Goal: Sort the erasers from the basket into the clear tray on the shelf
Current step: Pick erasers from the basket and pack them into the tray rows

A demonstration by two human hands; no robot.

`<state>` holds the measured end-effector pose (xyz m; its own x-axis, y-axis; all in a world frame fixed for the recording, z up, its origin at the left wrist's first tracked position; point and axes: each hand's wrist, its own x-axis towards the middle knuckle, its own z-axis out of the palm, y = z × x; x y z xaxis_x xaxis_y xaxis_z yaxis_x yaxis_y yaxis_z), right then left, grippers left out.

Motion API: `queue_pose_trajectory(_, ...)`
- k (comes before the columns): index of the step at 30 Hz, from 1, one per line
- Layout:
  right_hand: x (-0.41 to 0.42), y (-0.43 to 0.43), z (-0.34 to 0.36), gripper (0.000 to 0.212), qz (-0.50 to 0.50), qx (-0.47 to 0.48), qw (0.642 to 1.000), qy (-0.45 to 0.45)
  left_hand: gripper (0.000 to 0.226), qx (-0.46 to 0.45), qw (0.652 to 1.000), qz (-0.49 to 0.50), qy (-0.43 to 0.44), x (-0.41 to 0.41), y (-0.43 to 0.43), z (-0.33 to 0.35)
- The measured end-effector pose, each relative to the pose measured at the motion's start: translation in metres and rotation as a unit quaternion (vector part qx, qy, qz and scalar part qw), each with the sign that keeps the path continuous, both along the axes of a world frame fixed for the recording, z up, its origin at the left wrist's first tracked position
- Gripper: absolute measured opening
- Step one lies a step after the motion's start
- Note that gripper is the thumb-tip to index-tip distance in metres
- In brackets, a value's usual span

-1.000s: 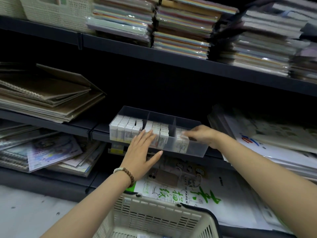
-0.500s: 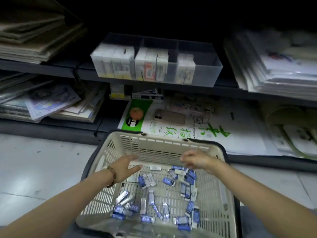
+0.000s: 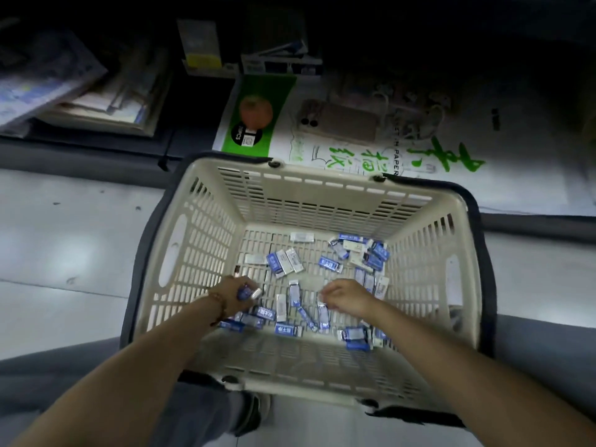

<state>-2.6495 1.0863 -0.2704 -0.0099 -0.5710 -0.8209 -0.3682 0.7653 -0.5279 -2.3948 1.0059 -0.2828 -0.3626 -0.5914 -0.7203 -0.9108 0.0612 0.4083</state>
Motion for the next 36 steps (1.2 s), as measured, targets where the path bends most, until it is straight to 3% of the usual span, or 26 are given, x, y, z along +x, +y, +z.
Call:
queue_pose_trajectory(4, 0.036, -0.010, -0.006, 0.041, 0.071, -0.056, 0.995, -0.046, 0.039, -0.039, 0.992, -0.107, -0.048, -0.004, -0.003, -0.006)
queue_pose_trajectory(8, 0.066, -0.015, -0.023, 0.062, 0.242, -0.070, 0.968, 0.018, 0.031, -0.101, 0.980, -0.149, -0.081, -0.008, -0.004, -0.008)
queue_pose_trajectory(11, 0.074, -0.011, -0.031, 0.063, 0.311, -0.090, 0.941, 0.094, 0.025, -0.130, 0.975, -0.164, -0.078, -0.009, -0.004, -0.012)
queue_pose_trajectory(14, 0.066, -0.007, -0.032, 0.044, 0.240, -0.118, 0.959, 0.097, 0.020, -0.085, 0.991, -0.099, -0.030, -0.004, -0.006, -0.017)
queue_pose_trajectory(16, 0.057, -0.005, -0.029, 0.029, 0.173, -0.140, 0.973, 0.065, 0.010, -0.049, 0.998, 0.042, 0.029, -0.003, -0.008, -0.018)
queue_pose_trajectory(19, 0.049, -0.003, -0.020, 0.016, 0.131, -0.134, 0.982, 0.000, 0.017, 0.005, 0.969, 0.222, 0.109, -0.007, -0.011, -0.014)
queue_pose_trajectory(21, 0.049, -0.003, -0.013, 0.017, 0.119, -0.118, 0.985, -0.042, 0.008, 0.053, 0.953, 0.264, 0.136, -0.012, -0.015, -0.007)
queue_pose_trajectory(23, 0.046, -0.008, -0.006, 0.016, 0.057, -0.127, 0.989, -0.050, 0.019, 0.076, 0.936, 0.297, 0.174, -0.016, -0.017, 0.002)
queue_pose_trajectory(27, 0.033, -0.032, 0.016, 0.019, -0.059, -0.153, 0.983, -0.080, 0.021, 0.142, 0.869, 0.406, 0.246, -0.024, -0.015, 0.015)
queue_pose_trajectory(29, 0.034, -0.043, 0.026, 0.019, -0.098, -0.157, 0.975, -0.123, 0.018, 0.180, 0.864, 0.407, 0.237, -0.030, -0.015, 0.021)
queue_pose_trajectory(32, 0.043, -0.054, 0.031, 0.019, -0.161, -0.178, 0.960, -0.146, 0.037, 0.217, 0.867, 0.378, 0.241, -0.038, -0.014, 0.026)
queue_pose_trajectory(36, 0.049, -0.057, 0.020, 0.019, -0.235, -0.150, 0.949, -0.147, 0.017, 0.194, 0.890, 0.319, 0.262, -0.038, -0.014, 0.022)
